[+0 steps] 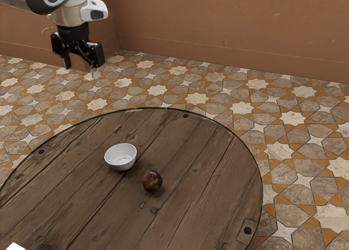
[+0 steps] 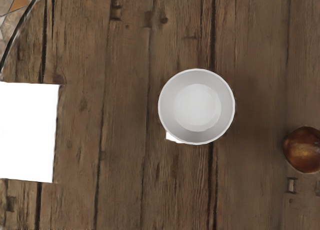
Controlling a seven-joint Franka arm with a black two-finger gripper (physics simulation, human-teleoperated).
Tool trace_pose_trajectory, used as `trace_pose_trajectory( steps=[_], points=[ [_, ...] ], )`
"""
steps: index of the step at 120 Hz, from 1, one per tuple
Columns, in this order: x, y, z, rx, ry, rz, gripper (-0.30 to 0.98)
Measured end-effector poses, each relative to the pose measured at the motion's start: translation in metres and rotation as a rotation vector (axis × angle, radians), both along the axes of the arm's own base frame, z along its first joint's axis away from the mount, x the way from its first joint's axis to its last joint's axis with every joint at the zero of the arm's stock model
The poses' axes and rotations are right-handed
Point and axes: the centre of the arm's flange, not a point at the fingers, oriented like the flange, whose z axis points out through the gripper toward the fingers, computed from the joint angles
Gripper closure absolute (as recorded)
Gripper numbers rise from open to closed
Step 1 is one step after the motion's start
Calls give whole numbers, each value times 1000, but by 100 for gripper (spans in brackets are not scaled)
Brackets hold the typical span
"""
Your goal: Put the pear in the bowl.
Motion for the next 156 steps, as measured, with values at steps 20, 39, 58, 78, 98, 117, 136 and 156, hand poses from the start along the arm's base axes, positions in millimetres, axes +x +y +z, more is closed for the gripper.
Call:
trace_pose_trajectory(
  steps=[20,39,58,78,98,117,136,156],
  points=[
    [2,3,-9,9,9,25,0],
    [31,-35,-100,-14,139,-22,0],
    [42,-107,-188,-65,199,-117,0],
    [40,-121,-267,-174,245,-75,0],
    [36,-132,-318,-221,254,-59,0],
    [29,-137,-344,-233,241,-65,0],
    [34,-134,-359,-226,193,-86,0],
    [40,-131,-367,-225,158,-101,0]
  ],
)
